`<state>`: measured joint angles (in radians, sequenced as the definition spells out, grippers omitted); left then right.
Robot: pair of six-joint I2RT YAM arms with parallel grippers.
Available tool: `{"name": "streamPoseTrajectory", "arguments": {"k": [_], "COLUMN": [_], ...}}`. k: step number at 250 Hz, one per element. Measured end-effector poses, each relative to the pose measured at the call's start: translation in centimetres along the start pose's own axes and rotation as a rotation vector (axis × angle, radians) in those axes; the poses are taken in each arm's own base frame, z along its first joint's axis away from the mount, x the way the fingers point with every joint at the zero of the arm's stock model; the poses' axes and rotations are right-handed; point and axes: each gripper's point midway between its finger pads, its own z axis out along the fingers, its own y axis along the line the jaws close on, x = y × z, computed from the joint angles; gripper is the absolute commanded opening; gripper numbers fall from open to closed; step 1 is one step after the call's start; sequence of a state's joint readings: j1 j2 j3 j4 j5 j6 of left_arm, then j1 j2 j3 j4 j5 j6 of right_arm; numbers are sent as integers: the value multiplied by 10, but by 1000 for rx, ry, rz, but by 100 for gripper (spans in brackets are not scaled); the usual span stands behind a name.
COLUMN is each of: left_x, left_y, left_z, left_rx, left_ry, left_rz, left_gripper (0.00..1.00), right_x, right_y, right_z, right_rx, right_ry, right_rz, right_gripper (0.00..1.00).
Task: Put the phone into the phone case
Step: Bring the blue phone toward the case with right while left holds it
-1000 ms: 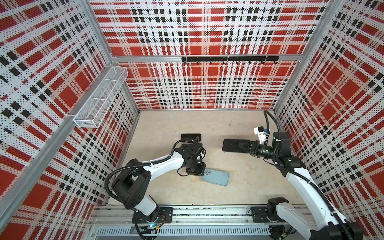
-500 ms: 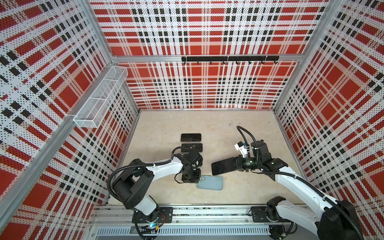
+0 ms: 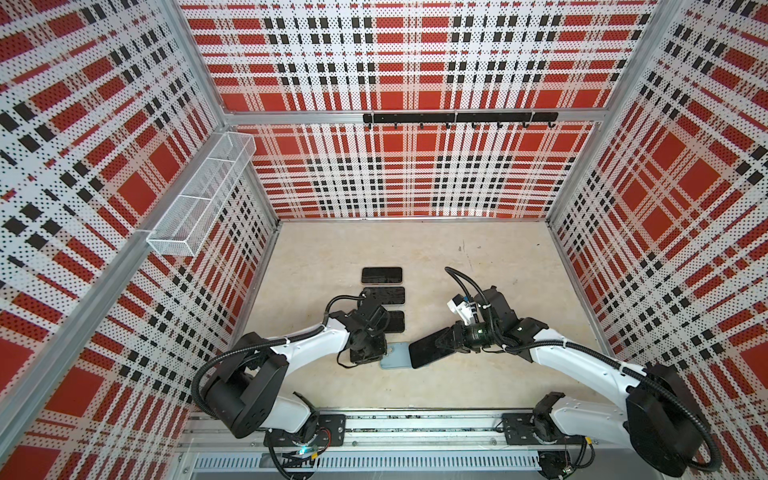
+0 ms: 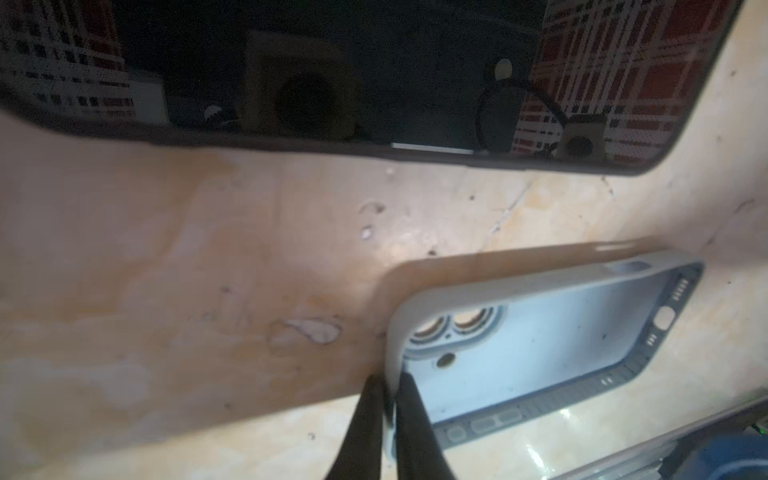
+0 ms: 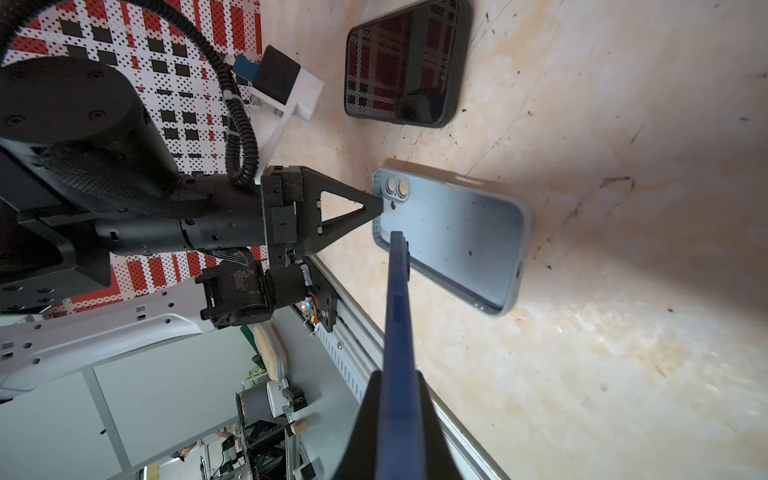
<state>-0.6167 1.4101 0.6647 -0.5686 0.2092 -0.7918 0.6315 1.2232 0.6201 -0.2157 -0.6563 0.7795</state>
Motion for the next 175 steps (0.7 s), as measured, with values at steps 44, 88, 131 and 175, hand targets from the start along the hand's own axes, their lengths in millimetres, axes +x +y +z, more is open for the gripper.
{"name": "streamPoseTrajectory", "arguments": {"k": [44,88,131,175], "left_x": [-7,-16,-27,-18], "left_y": [2,-2,3,13], "left_z": [-7,-26,-54,-50], "left_rx": [10,72,188,301], "left_ry": [-36,-107,-226,-229], "left_rz": [-25,-26,-63,-153], "left_gripper": [39,58,68,78], "right_x": [-2,-4,-10,-9], "right_y": [-3,10,21,14], "right_z": [20,42,58,74], "right_rx": [11,5,-29,-19], "right_ry": [16,41,28,40], "right_rz": [20,-5,-35,-25], "right_gripper": [0,0,0,0]}}
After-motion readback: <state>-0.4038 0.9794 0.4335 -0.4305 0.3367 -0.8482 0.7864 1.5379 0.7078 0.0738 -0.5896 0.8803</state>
